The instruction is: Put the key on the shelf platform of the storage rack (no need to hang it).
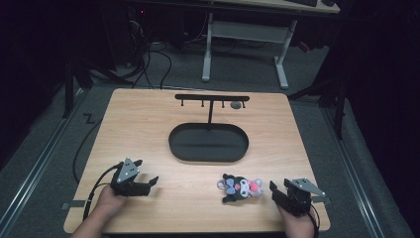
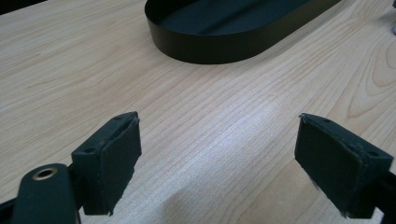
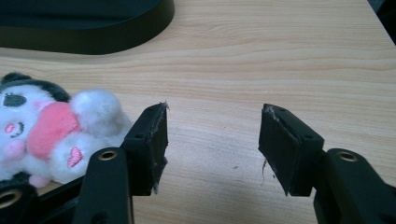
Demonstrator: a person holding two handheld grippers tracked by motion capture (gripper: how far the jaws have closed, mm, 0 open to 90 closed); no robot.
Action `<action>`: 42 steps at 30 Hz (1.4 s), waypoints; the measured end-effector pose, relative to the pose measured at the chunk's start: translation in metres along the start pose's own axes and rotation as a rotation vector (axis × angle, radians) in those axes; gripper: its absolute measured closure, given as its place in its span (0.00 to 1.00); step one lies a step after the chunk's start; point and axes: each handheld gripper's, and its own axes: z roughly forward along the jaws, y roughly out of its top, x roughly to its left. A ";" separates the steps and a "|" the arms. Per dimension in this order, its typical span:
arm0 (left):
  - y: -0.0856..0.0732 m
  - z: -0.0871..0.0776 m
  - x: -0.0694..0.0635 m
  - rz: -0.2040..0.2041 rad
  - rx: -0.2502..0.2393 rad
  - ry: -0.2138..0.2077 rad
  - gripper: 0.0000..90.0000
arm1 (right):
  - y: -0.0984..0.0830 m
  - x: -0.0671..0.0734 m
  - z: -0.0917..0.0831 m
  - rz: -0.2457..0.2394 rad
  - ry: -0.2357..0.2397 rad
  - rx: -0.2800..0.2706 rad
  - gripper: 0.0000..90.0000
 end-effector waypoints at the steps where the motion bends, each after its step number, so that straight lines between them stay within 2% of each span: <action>1: 0.000 0.000 0.000 0.000 0.000 0.000 0.17 | 0.000 0.000 0.000 0.000 0.000 0.000 0.47; 13: 0.000 0.000 0.000 0.003 0.003 -0.002 0.17 | 0.000 0.002 0.001 -0.002 0.013 -0.006 0.45; 20: 0.000 0.000 0.000 0.002 0.002 -0.002 0.17 | 0.005 0.013 -0.007 -0.026 0.044 -0.058 0.50; 21: 0.000 0.000 0.000 0.001 0.001 -0.002 0.17 | 0.008 0.020 -0.010 -0.044 0.067 -0.069 0.53; 23: 0.000 0.000 0.000 0.001 0.001 -0.002 0.17 | 0.009 0.023 -0.011 -0.050 0.078 -0.072 0.54; 24: 0.000 0.000 0.000 0.001 0.002 -0.002 0.17 | 0.011 0.033 -0.014 -0.074 0.109 -0.085 0.56; 25: 0.000 0.000 0.000 0.001 0.001 -0.002 0.17 | 0.011 0.033 -0.014 -0.074 0.109 -0.085 0.56; 26: 0.000 0.000 0.000 0.000 0.002 -0.001 0.17 | 0.013 0.042 -0.017 -0.073 0.185 -0.098 0.58; 27: 0.000 0.000 0.000 0.000 0.002 -0.001 0.17 | 0.013 0.042 -0.017 -0.073 0.185 -0.098 0.58; 28: 0.000 0.000 0.000 0.000 0.002 -0.001 0.17 | 0.014 0.051 -0.016 -0.061 0.259 -0.098 0.60; 29: 0.000 0.000 0.000 0.000 0.002 -0.001 0.17 | 0.014 0.051 -0.016 -0.061 0.259 -0.098 0.60; 30: 0.000 0.000 0.000 0.000 0.003 -0.001 0.17 | 0.013 0.062 -0.015 -0.099 0.278 -0.080 0.62; 31: 0.000 0.000 0.000 0.000 0.003 -0.001 0.17 | 0.013 0.062 -0.015 -0.099 0.278 -0.080 0.62; 32: 0.000 0.000 0.000 0.000 0.003 -0.001 0.17 | 0.012 0.071 -0.014 -0.131 0.294 -0.063 0.64; 33: 0.000 0.000 0.000 0.000 0.003 -0.001 0.17 | 0.012 0.071 -0.014 -0.131 0.294 -0.063 0.64; 35: 0.000 -0.001 0.000 -0.001 0.003 -0.002 0.17 | 0.009 0.077 -0.013 -0.139 0.325 -0.051 0.67; 39: 0.000 0.000 0.000 -0.002 0.001 -0.002 0.17 | 0.000 0.087 -0.014 -0.187 0.356 -0.018 0.80; 40: 0.000 0.000 0.000 -0.001 0.001 -0.001 0.17 | -0.001 0.091 -0.013 -0.207 0.361 0.001 0.90; 41: 0.000 0.000 0.000 0.000 0.000 -0.001 0.17 | -0.001 0.091 -0.013 -0.207 0.361 0.001 0.90; 42: 0.000 -0.001 0.000 0.001 0.000 -0.001 0.17 | -0.002 0.094 -0.011 -0.231 0.368 0.010 1.00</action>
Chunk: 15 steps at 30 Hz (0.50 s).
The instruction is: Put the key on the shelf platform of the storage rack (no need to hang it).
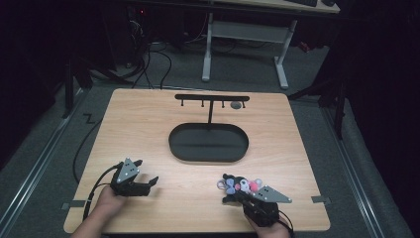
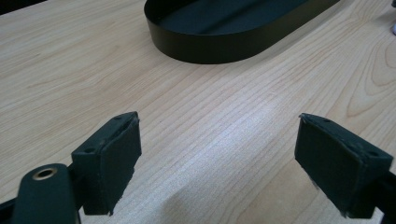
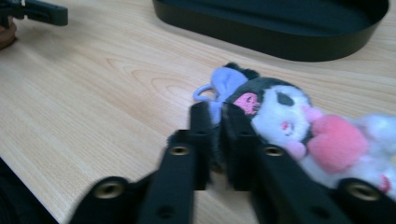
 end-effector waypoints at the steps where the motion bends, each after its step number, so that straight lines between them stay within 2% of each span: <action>1: 0.000 0.000 0.000 0.000 0.000 0.000 0.17 | 0.000 0.000 0.000 0.000 0.000 0.000 1.00; 2: 0.000 0.000 0.000 -0.001 0.000 -0.001 0.17 | 0.000 0.003 0.002 -0.021 0.010 0.025 1.00; 3: 0.000 0.000 0.000 -0.002 -0.001 0.000 0.17 | 0.000 0.003 0.002 -0.021 0.010 0.025 1.00; 4: 0.000 0.000 0.000 -0.004 -0.001 0.000 0.17 | -0.001 0.004 0.004 -0.042 0.011 0.037 1.00; 5: 0.000 0.000 0.001 -0.005 -0.002 0.001 0.17 | -0.001 0.008 0.007 -0.083 0.014 0.065 1.00; 11: 0.000 0.000 0.000 -0.002 0.000 0.000 0.17 | -0.004 0.012 0.015 -0.126 0.017 0.119 1.00; 15: 0.000 0.000 0.000 -0.001 0.000 -0.001 0.17 | -0.005 0.010 0.020 -0.118 -0.012 0.132 1.00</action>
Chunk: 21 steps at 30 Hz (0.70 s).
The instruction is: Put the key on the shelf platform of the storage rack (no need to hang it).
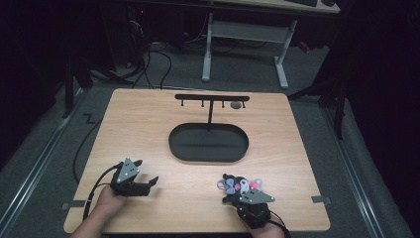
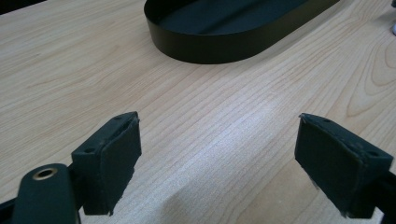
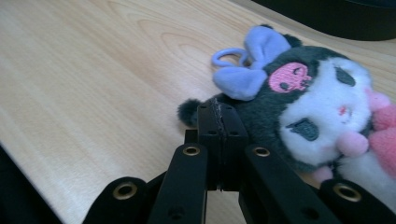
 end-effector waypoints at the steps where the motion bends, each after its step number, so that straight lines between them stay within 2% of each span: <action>1: 0.000 0.000 0.000 0.000 0.001 0.000 0.17 | 0.000 -0.001 0.001 0.000 -0.004 -0.002 1.00; 6: -0.001 -0.001 0.000 0.002 0.002 0.001 0.17 | 0.005 -0.011 0.008 0.031 -0.053 -0.019 1.00; 10: -0.001 -0.002 -0.001 0.002 0.001 0.002 0.17 | 0.010 -0.024 0.014 0.079 -0.103 -0.032 1.00; 11: -0.001 -0.002 -0.001 0.002 0.001 0.002 0.17 | 0.012 -0.030 0.014 0.106 -0.120 -0.036 1.00; 14: -0.001 -0.002 0.000 0.001 0.000 0.002 0.17 | 0.012 -0.037 0.013 0.129 -0.123 -0.046 1.00; 17: -0.001 -0.002 0.000 -0.001 -0.001 0.001 0.17 | 0.013 -0.037 0.002 0.128 -0.123 -0.089 0.99; 18: -0.001 -0.002 0.000 -0.001 -0.001 0.001 0.17 | 0.014 -0.038 -0.007 0.124 -0.147 -0.121 0.98; 21: -0.001 -0.002 0.000 0.001 -0.003 0.002 0.17 | 0.014 -0.046 -0.024 0.133 -0.205 -0.173 0.98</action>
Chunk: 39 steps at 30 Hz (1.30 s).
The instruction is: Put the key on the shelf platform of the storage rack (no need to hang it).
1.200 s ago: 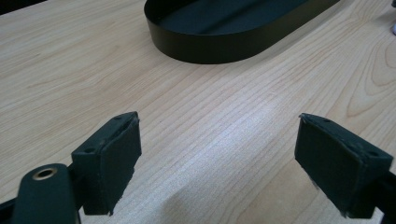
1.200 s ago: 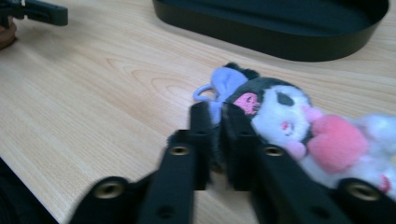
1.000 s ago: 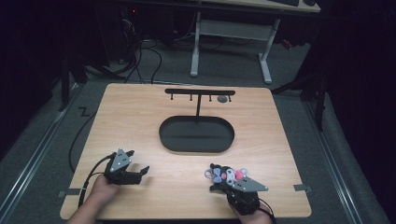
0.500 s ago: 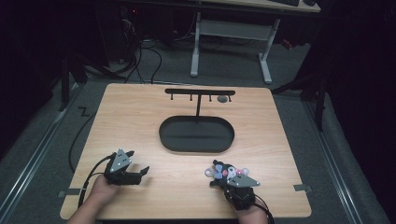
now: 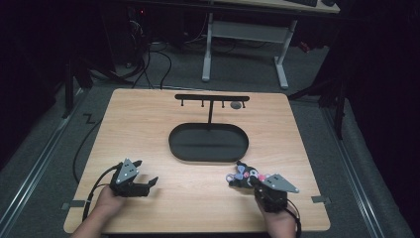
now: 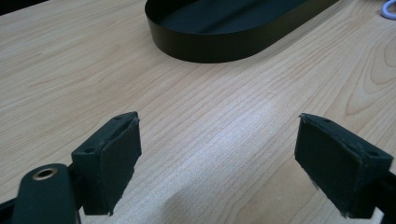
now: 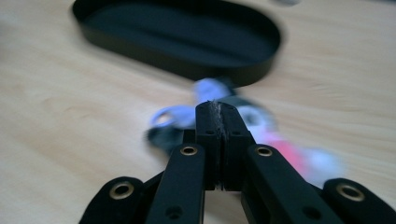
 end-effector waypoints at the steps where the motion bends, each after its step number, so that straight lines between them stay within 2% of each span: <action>1: 0.000 0.000 0.000 0.000 0.000 0.000 0.17 | 0.000 -0.006 -0.005 0.010 -0.028 -0.015 0.98; 4: 0.000 0.000 0.000 0.000 0.000 0.000 0.17 | -0.004 -0.030 -0.014 0.058 -0.097 -0.030 0.99; 6: 0.000 0.000 0.000 -0.001 0.003 -0.001 0.17 | -0.009 -0.045 -0.015 0.089 -0.130 -0.016 0.99; 9: 0.000 0.000 0.000 0.000 0.003 0.000 0.17 | -0.017 -0.059 -0.009 0.122 -0.151 0.023 0.99; 12: 0.000 0.000 0.000 0.000 0.002 0.000 0.17 | -0.023 -0.066 -0.002 0.140 -0.152 0.062 0.98; 15: 0.000 0.000 0.000 -0.002 0.001 -0.002 0.17 | -0.026 -0.065 0.000 0.151 -0.144 0.068 0.97; 20: 0.001 0.001 0.001 -0.004 -0.001 -0.003 0.17 | -0.027 -0.054 -0.003 0.125 -0.119 0.080 0.96; 23: 0.001 0.002 0.001 -0.009 -0.004 -0.002 0.17 | -0.031 -0.043 -0.008 0.107 -0.085 0.093 0.97; 27: 0.001 0.002 0.002 -0.012 -0.005 -0.002 0.17 | -0.033 -0.026 -0.014 0.094 -0.011 0.099 0.96; 29: 0.001 0.002 0.002 -0.013 -0.006 -0.002 0.17 | -0.030 -0.018 -0.017 0.076 0.000 0.091 0.97; 31: 0.001 0.002 0.002 -0.014 -0.006 -0.003 0.17 | -0.026 -0.015 -0.020 0.055 -0.012 0.070 0.96; 33: 0.001 0.001 0.002 -0.014 -0.005 -0.005 0.17 | -0.023 -0.017 -0.023 0.049 -0.032 0.051 0.96; 36: 0.001 0.001 0.002 -0.010 -0.002 -0.006 0.17 | -0.022 -0.027 -0.024 0.056 -0.066 0.042 0.97; 39: 0.001 0.000 0.001 -0.005 0.001 -0.005 0.17 | -0.023 -0.043 -0.019 0.087 -0.106 0.038 0.96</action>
